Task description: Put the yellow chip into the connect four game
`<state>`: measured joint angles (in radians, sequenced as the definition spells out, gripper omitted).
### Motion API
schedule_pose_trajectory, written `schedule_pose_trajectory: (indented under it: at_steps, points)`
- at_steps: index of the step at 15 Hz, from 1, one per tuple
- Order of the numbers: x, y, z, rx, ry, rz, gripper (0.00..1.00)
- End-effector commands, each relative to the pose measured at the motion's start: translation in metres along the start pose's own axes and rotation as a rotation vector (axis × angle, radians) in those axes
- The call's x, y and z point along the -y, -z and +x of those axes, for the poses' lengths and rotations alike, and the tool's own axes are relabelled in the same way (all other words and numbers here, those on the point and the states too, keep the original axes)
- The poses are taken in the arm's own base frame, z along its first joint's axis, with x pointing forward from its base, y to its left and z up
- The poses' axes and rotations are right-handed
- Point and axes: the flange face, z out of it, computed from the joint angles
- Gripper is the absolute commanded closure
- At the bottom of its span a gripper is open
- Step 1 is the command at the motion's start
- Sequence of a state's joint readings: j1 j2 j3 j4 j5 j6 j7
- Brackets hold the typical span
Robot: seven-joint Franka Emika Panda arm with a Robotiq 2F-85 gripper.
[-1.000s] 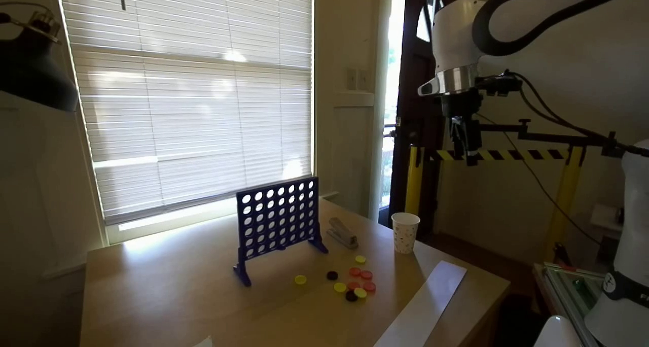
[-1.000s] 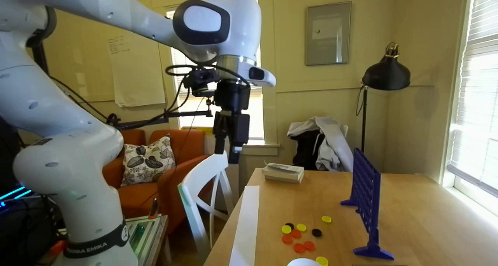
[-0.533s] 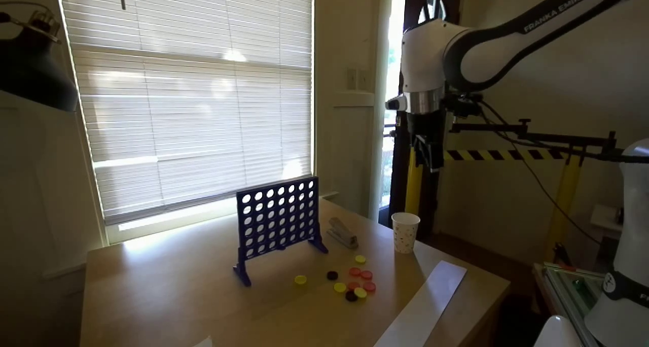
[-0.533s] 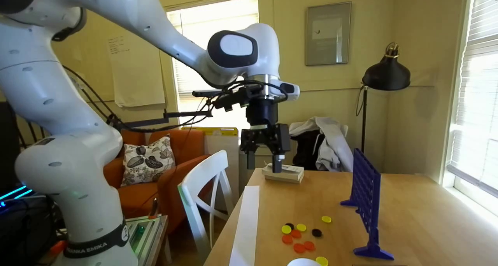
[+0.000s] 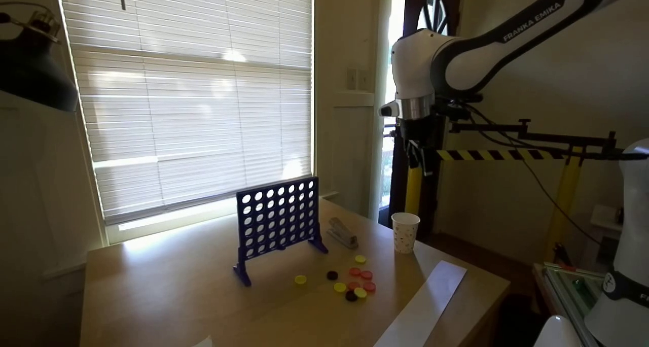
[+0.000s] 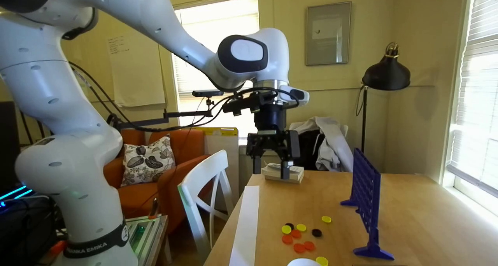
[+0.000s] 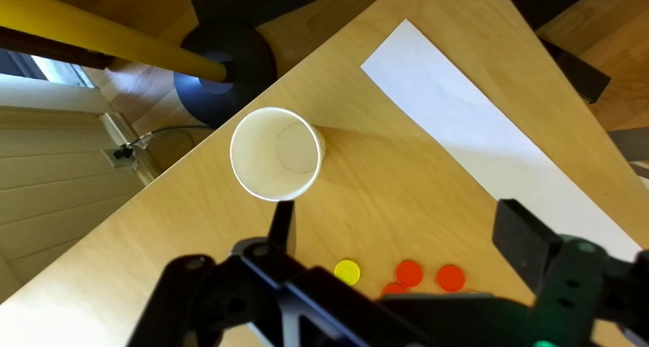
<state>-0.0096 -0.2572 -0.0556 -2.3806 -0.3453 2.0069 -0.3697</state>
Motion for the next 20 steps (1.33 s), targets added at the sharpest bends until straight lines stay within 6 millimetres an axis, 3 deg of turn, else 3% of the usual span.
schedule_pose_trajectory:
  at_steps: [1,4,11,20]
  points:
    - [0.0,0.001,0.0,0.0,0.0,0.0,0.0]
    - [0.0,0.001,0.0,0.0,0.0,0.0,0.0]
    - [-0.017,-0.026,0.027,-0.173,-0.334,-0.02,0.0]
    - [-0.018,-0.116,0.055,-0.238,-0.566,0.188,0.0]
